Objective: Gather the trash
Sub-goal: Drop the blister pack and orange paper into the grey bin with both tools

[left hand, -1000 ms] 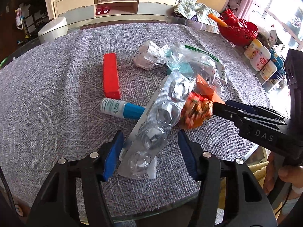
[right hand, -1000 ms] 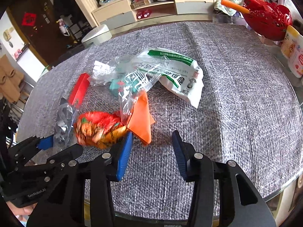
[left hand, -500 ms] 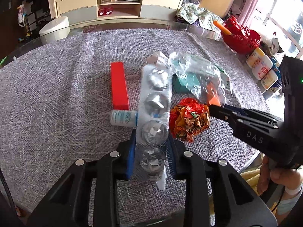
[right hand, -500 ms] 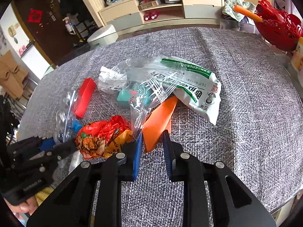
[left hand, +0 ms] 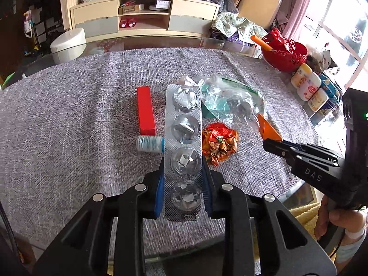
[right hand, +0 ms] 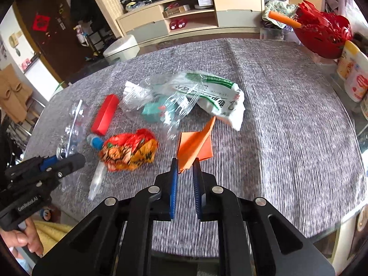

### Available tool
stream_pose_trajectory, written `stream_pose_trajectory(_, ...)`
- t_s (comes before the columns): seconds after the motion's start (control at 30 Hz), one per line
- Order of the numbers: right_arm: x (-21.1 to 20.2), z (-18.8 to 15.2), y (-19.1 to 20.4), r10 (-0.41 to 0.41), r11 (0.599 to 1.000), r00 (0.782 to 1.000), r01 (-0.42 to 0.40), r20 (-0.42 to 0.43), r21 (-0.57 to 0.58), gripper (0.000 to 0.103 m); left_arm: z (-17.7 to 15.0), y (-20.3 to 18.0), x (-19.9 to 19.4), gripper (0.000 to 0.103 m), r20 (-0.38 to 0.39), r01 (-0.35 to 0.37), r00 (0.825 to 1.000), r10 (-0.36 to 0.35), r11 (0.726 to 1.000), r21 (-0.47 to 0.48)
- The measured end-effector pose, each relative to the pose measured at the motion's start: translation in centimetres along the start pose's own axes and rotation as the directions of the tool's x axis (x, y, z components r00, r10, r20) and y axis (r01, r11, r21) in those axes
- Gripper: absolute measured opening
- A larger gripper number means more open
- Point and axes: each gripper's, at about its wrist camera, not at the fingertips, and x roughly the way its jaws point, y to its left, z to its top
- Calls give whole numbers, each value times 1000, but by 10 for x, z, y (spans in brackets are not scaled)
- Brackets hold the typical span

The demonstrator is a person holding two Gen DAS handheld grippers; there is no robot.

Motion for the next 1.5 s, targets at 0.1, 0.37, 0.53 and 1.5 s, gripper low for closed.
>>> stream_pose_trajectory(0.1,-8,-11,2,6,1000,1000,-6,-3,-1,14,-7,-3,-12,25,12,-2,1000,2,1000,3)
stream_pose_trajectory(0.37,-33,-44,16,40,999,999,-40,-10,-21,14,-42,-13,-43,25,27,18,999,-18,1000,-1)
stream_pose_trajectory(0.53,-47,-68,32,51,997,999,-52,-14,-49,14,-67,-17,-59,26,26,26,999,-26,1000,-5)
stream_pose_trajectory(1.5,-2,-177,36,105,994,970,-105,-221,12,14,-211,-20,1,26,-268,61,960,-77,996,-69)
